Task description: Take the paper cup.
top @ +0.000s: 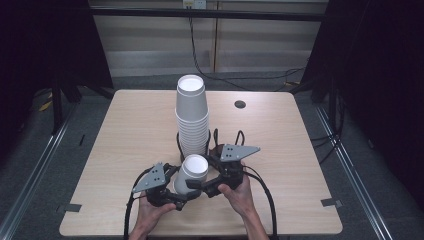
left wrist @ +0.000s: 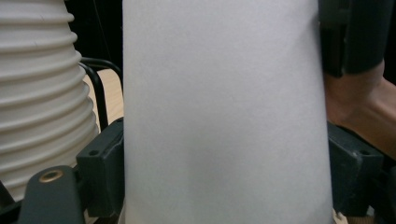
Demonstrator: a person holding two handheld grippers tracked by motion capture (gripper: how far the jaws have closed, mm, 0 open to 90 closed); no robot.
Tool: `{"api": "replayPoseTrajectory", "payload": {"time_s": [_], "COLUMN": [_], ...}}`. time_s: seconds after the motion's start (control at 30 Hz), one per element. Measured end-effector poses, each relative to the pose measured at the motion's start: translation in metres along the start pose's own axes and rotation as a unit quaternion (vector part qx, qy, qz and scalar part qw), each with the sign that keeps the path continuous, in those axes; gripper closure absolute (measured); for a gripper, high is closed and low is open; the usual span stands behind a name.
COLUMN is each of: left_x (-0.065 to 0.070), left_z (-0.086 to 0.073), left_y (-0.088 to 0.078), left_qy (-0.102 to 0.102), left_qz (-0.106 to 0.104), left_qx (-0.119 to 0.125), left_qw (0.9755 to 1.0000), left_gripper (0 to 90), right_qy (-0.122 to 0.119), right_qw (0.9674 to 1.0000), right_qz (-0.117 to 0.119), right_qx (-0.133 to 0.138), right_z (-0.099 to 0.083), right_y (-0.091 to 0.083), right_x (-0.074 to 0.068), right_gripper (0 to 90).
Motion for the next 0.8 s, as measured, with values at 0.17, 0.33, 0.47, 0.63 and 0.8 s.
{"api": "replayPoseTrajectory", "payload": {"time_s": [0.17,0.33,0.47,0.63,0.8], "left_x": [0.001,-0.001,-0.003,-0.007,-0.008], "left_z": [-0.001,0.000,0.005,0.003,0.000], "left_y": [-0.001,-0.004,-0.008,-0.011,-0.012], "left_qy": [0.000,0.006,0.020,0.018,0.020], "left_qz": [-0.001,0.001,0.001,0.007,0.007], "left_qx": [-0.007,-0.017,-0.041,-0.057,-0.073], "left_qw": [1.0000,0.9998,0.9989,0.9982,0.9971], "left_gripper": [17.0,17.0,16.9,17.0,16.9], "right_qy": [-0.001,-0.003,-0.006,-0.007,-0.004], "right_qw": [1.0000,0.9999,0.9999,0.9999,0.9997], "right_qz": [-0.006,-0.007,-0.010,-0.010,-0.015], "right_qx": [0.001,0.007,0.000,-0.006,-0.021], "right_z": [0.000,0.000,-0.003,-0.006,-0.010], "right_y": [-0.004,-0.012,-0.018,-0.023,-0.026], "right_x": [0.001,-0.001,-0.002,-0.003,-0.002], "right_gripper": [13.0,13.1,13.0,13.0,13.0]}}
Point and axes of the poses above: each handheld gripper's, and its own axes: y roughly forward along the jaws, z roughly out of its top, x roughly to its right, the point moved 6 cm from there along y, roughly forward along the jaws, and after that the axes turned 7 degrees about z, right-handed, at the moved point
